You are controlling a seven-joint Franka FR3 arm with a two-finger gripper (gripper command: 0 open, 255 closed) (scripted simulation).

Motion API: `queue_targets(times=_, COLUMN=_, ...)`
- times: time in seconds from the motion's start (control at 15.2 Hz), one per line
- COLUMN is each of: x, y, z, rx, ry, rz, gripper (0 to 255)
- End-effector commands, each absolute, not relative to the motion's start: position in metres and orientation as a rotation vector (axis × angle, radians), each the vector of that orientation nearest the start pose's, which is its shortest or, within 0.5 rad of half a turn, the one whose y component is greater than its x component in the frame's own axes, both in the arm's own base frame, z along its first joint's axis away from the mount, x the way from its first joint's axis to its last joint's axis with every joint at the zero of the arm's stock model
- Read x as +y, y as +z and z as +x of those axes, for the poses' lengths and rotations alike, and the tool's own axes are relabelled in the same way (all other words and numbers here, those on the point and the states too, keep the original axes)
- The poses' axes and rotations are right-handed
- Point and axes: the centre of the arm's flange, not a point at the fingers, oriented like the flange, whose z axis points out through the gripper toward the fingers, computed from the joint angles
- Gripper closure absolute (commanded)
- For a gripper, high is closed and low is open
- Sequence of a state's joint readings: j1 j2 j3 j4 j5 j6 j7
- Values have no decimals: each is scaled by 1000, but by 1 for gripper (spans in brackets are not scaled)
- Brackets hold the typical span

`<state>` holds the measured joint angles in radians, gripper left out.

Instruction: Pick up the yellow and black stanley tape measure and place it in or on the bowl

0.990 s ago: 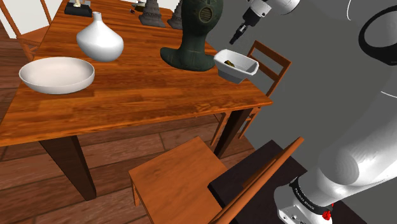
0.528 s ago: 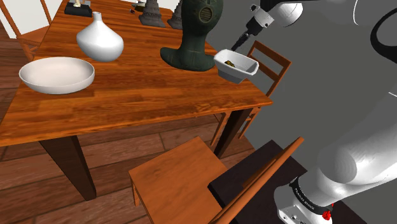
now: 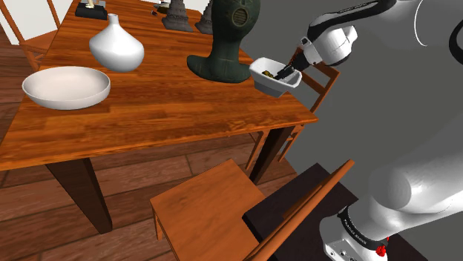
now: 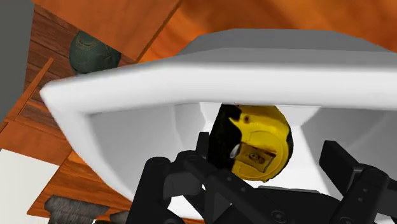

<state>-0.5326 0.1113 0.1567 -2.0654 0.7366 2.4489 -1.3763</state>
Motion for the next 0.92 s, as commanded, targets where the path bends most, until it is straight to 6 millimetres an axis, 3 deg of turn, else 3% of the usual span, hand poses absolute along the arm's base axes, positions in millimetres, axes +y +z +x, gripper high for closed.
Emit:
queue_targets(times=0.0, x=-226, y=393, z=544, rx=-662, ry=-905, rz=-2760, gripper=0)
queue_targets(times=0.46, x=-214, y=361, z=565, rx=-662, ry=-905, rz=-2760, gripper=0)
queue_targets(times=0.86, x=-214, y=361, z=565, rx=-662, ry=-905, rz=-2760, gripper=0)
